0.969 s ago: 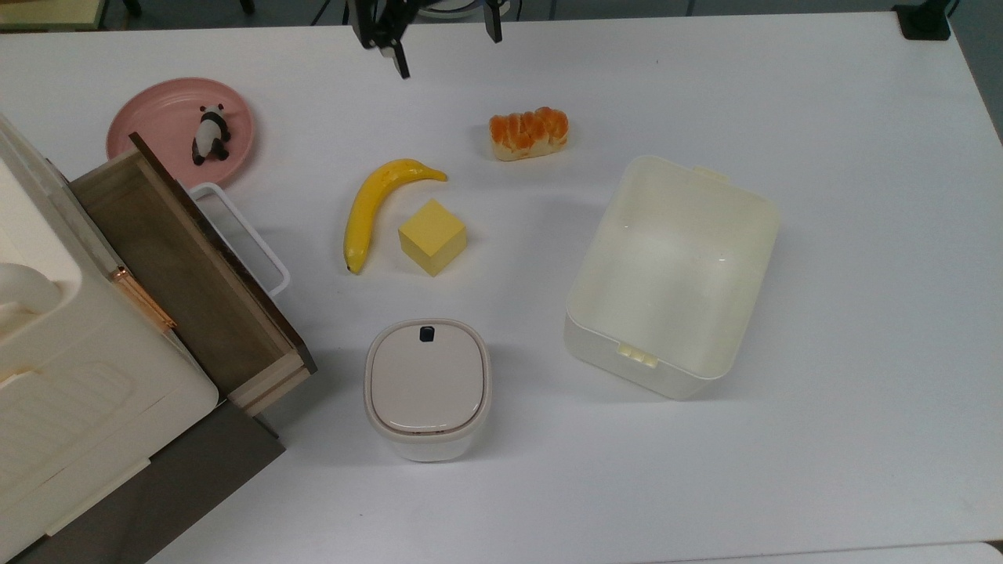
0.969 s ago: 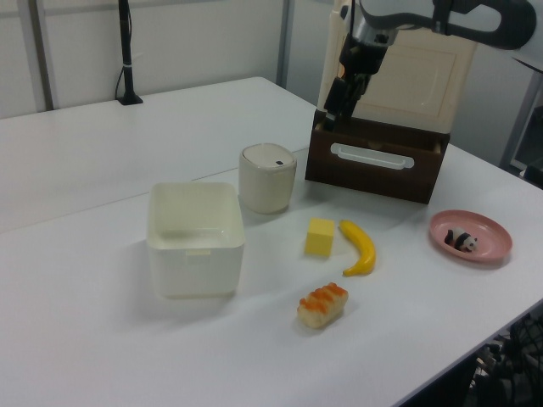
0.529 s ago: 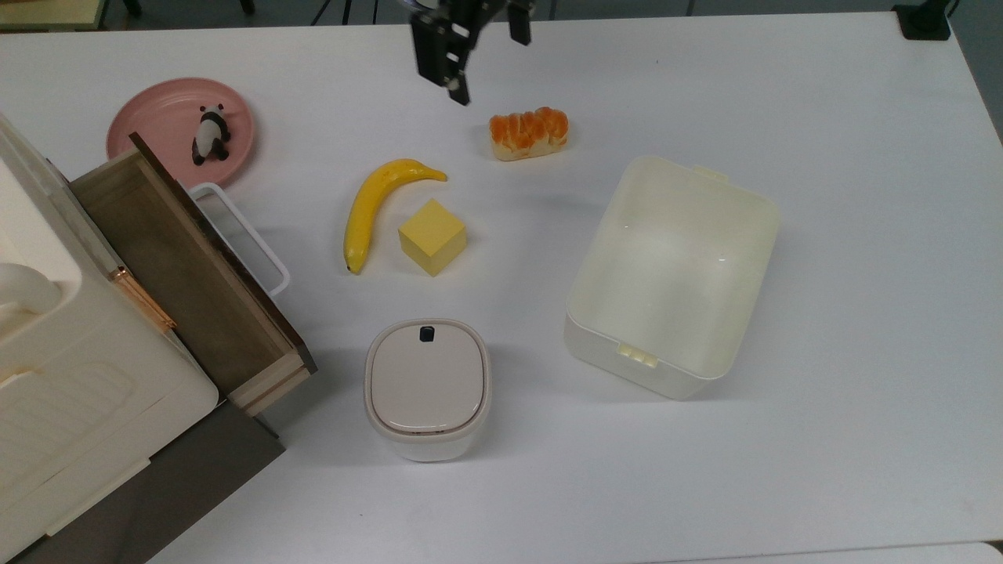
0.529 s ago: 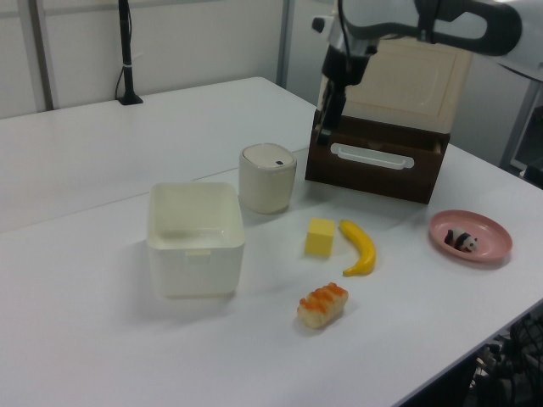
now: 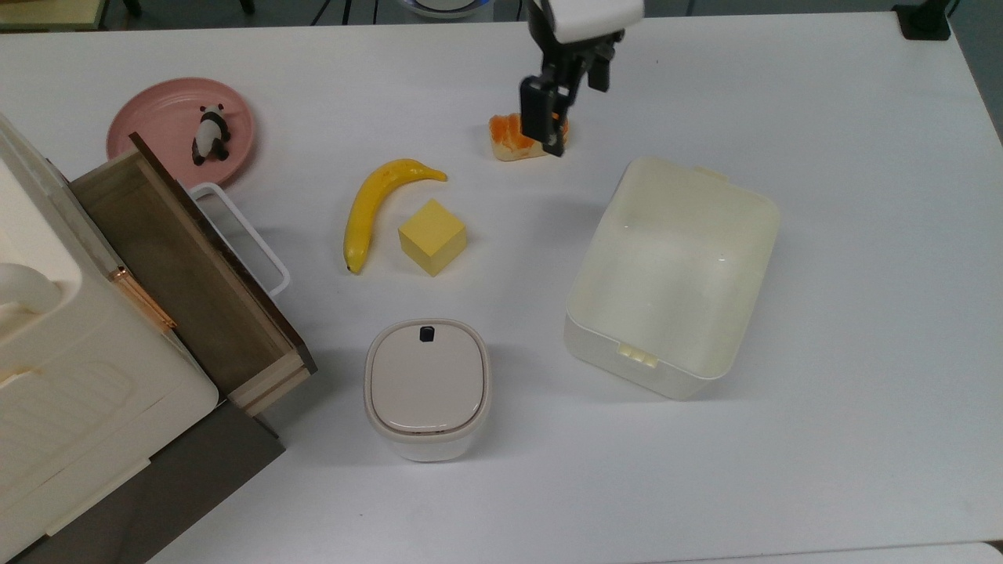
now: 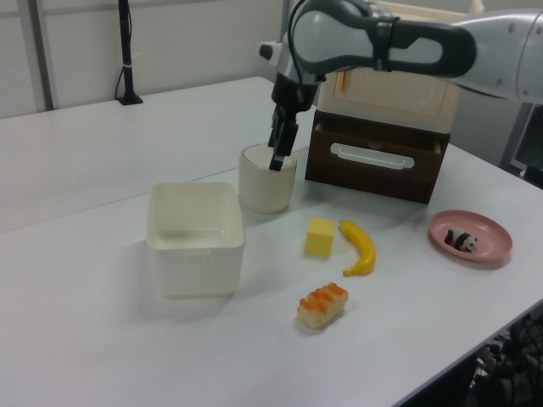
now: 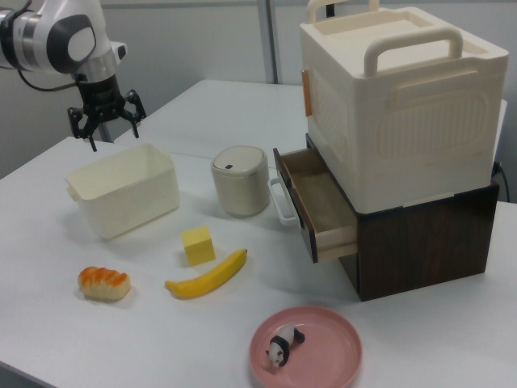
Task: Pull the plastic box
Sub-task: 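Move the gripper over the cream plastic box and lower it inside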
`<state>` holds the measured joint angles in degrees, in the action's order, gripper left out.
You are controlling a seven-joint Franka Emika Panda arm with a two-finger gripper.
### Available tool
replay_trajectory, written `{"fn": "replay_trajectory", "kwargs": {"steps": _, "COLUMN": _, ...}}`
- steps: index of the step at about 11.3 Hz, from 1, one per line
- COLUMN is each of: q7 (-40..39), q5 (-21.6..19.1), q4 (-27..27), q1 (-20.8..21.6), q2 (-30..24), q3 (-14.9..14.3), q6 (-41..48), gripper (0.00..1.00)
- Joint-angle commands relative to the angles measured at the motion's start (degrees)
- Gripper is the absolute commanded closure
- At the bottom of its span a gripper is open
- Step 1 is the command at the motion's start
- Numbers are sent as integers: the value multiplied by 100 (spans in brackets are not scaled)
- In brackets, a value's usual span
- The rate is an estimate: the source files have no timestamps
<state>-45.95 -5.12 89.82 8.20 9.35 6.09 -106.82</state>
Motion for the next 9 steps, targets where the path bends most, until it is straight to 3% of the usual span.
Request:
{"fn": "replay_trajectory", "kwargs": {"steps": 1, "q7": -63, "q5": 212, "q4": -114, "q1": 400, "q2": 374, "q3": -64, "q6": -338, "gripper": 0}}
{"fn": "replay_trajectory", "kwargs": {"steps": 4, "q7": -45, "q5": 345, "q4": -465, "q1": 585, "q2": 831, "q3": -91, "q6": -471, "gripper": 0}}
{"fn": "replay_trajectory", "kwargs": {"steps": 9, "q7": 121, "q5": 758, "q4": -474, "q1": 840, "q2": 1244, "q3": -117, "q6": -769, "gripper": 0}}
